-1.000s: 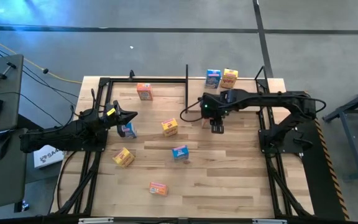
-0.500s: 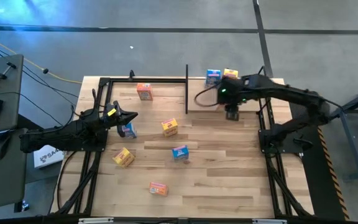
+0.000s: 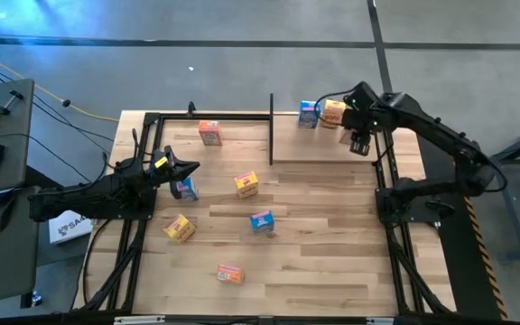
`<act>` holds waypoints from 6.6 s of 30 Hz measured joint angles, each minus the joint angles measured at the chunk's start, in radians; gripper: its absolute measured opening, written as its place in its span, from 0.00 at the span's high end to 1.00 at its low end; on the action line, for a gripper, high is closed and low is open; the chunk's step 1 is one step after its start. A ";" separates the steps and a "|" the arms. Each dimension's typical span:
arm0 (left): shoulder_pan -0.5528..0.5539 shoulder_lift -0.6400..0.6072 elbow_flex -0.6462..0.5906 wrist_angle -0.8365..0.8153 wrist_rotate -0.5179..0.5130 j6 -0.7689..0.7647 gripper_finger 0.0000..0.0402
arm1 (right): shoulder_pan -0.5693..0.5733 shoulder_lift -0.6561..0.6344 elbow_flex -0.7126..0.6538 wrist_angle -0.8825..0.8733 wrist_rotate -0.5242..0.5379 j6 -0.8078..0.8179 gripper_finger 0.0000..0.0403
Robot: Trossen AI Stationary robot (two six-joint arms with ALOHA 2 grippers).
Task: Stack cereal on shelf
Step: Put the middle right orange cereal box on the shelf aligned with the other yellow cereal box, then put the top yellow cereal box on the shelf
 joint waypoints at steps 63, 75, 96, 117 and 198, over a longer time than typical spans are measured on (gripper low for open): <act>0.000 0.000 0.000 0.002 0.000 0.000 1.00 | -0.176 0.137 0.102 0.144 0.099 0.010 0.41; 0.000 0.000 0.000 0.001 0.000 0.018 1.00 | -0.100 0.129 0.240 0.023 0.108 0.094 0.59; 0.000 0.000 0.000 -0.001 -0.026 0.018 1.00 | -0.117 0.062 -0.020 0.028 0.228 0.426 0.99; 0.000 0.000 0.000 -0.007 -0.029 0.026 1.00 | -0.079 0.064 -0.020 0.119 0.366 0.575 1.00; -0.198 0.462 0.051 0.268 -0.107 -0.104 0.86 | 0.631 -0.245 -0.748 1.518 0.039 0.660 0.83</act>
